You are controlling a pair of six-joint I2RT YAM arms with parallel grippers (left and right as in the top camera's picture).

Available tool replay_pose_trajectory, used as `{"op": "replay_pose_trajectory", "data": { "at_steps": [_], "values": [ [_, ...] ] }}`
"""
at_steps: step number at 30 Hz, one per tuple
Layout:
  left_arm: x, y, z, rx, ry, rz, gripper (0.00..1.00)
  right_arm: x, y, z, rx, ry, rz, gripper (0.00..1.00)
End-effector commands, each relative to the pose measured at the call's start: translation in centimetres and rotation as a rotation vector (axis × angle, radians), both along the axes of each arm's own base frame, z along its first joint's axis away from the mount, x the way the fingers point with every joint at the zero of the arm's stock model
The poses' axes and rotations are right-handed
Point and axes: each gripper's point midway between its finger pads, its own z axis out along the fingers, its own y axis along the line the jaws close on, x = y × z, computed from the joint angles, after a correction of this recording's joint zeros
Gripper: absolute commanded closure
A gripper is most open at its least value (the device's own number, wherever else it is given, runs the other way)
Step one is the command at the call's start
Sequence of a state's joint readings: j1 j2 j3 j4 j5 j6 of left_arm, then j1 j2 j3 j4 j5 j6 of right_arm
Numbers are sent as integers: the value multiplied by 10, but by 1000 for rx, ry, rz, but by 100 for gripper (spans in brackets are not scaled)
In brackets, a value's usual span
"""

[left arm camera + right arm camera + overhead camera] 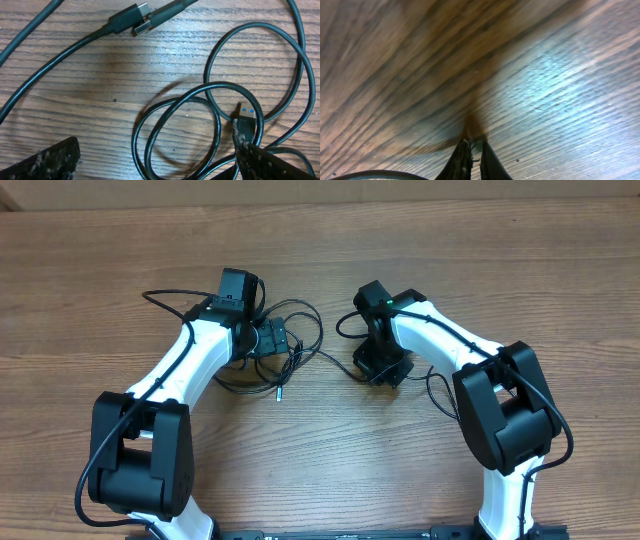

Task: Untangle cables
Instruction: 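Move the right gripper rightward, drawing a cable strand out of the bundle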

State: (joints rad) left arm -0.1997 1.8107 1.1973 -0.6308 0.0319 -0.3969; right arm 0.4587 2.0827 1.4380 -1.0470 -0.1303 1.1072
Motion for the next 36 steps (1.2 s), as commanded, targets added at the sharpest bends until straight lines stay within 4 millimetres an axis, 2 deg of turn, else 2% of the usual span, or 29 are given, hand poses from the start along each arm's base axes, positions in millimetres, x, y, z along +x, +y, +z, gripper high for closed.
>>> {"op": "replay_pose_trajectory", "data": {
  "at_steps": [1,8,14,16,18,20,24,27,31,36],
  "values": [
    [-1,1,-2,14,1,0,0,-7,-18,-16,-46,55,-41,96],
    [-1,1,-2,14,0,0,0,-3,-32,-15,-49,64,-83,96],
    [-1,1,-2,13,0,0,0,-1,-36,-15,-56,62,-89,96],
    [-1,1,-2,13,0,0,0,-1,-36,-15,-55,62,-89,84],
    [-1,1,-2,13,0,0,0,-2,-36,-15,-55,64,-89,59],
    [-1,1,-2,13,0,0,0,-4,-35,-15,-49,72,-90,43],
    [-1,1,-2,13,1,0,0,-8,-26,-13,5,97,-64,32],
    [-2,1,-2,14,4,0,0,-9,-25,-5,61,132,-76,41],
    [-2,1,-2,14,4,0,0,2,-24,17,170,141,-60,41],
    [1,1,-1,11,-7,1,0,17,-3,41,335,75,61,39]
  ]
}}
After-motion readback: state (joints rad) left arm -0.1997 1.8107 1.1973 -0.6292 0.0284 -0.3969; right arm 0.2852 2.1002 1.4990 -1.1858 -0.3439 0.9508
